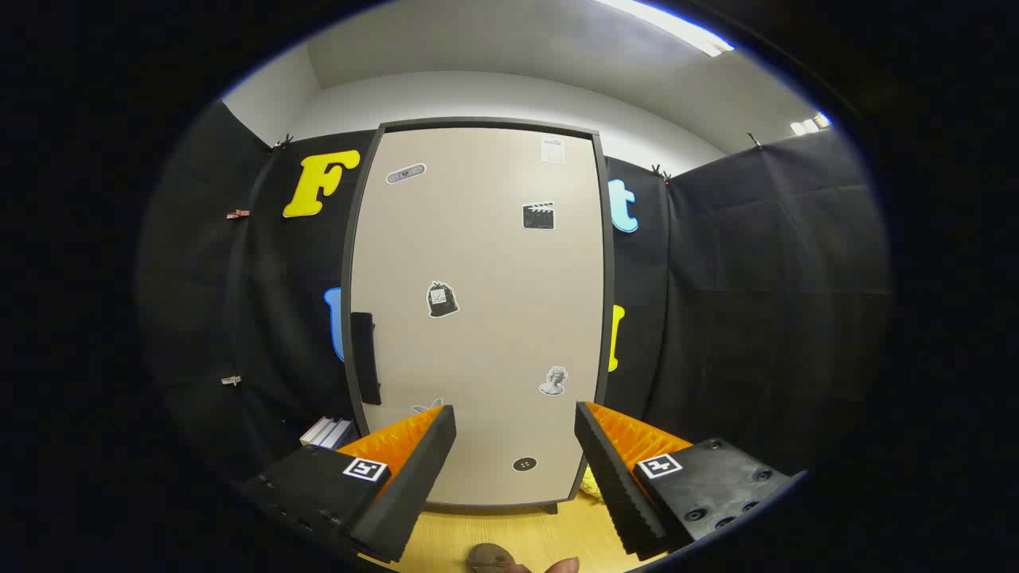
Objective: Open the shoe cabinet door, grab the shoes and put them into the shoe cabinet, then close the shoe cabinet door.
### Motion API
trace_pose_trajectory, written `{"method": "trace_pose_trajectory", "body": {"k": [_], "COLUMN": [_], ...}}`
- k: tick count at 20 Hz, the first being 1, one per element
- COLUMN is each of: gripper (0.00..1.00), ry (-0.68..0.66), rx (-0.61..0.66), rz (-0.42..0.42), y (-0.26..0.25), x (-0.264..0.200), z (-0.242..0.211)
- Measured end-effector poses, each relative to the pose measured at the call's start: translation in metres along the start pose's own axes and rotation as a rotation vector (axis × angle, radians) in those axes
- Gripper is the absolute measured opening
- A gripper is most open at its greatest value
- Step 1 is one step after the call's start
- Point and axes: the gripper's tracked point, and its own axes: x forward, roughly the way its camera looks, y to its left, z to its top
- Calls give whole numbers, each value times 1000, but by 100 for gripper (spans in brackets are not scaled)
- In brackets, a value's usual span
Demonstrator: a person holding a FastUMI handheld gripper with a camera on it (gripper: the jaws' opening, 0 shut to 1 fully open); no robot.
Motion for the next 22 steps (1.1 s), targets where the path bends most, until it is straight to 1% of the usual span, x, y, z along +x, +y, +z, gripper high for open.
{"method": "trace_pose_trajectory", "body": {"k": [10,19,22], "gripper": [98,98,98], "ry": [-4,-6,-15], "rx": [-35,-35,-22], "rz": [14,15,25], "y": [11,18,27], "x": [-6,-4,-1], "z": [-2,-1,5]}}
